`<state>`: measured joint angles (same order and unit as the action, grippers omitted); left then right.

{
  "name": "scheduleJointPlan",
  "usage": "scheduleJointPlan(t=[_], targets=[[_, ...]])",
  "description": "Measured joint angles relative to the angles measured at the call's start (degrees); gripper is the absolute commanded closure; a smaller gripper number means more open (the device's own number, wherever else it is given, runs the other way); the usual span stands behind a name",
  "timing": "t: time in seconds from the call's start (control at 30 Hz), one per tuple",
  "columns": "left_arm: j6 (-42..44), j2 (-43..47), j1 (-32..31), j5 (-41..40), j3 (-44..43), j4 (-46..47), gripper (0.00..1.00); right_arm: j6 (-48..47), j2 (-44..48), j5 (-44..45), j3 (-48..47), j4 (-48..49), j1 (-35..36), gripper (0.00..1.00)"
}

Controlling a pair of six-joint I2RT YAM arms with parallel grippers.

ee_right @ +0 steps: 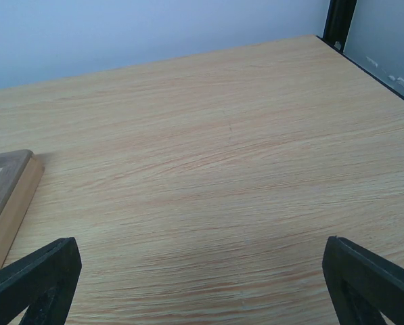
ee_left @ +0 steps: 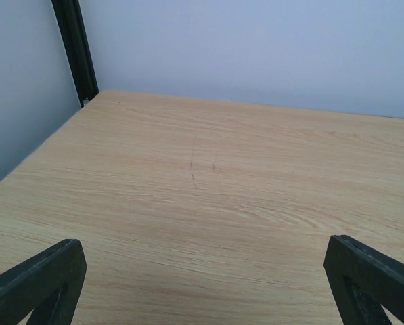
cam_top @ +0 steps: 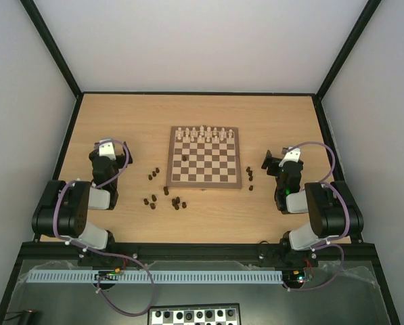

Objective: Set up the chess pieces on the board
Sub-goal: Pick up the chess piece at the center of the board.

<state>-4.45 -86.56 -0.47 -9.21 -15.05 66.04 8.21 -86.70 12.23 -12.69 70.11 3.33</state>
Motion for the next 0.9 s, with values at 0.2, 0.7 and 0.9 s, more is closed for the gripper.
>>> scheduleJointPlan(t=[0.2, 0.7, 0.9], targets=[[0.0, 0.0, 0.0, 0.0, 0.0, 0.0, 0.0, 0.0, 0.0, 0.0, 0.0, 0.0, 0.0, 0.02], [0.0, 0.0, 0.0, 0.0, 0.0, 0.0, 0.0, 0.0, 0.0, 0.0, 0.0, 0.0, 0.0, 0.01], [0.4, 0.8, -0.8, -0.3, -0.8, -3.0, 0.0, 0.0, 1.3, -0.3, -1.2, -4.2, 0.0, 0.02]])
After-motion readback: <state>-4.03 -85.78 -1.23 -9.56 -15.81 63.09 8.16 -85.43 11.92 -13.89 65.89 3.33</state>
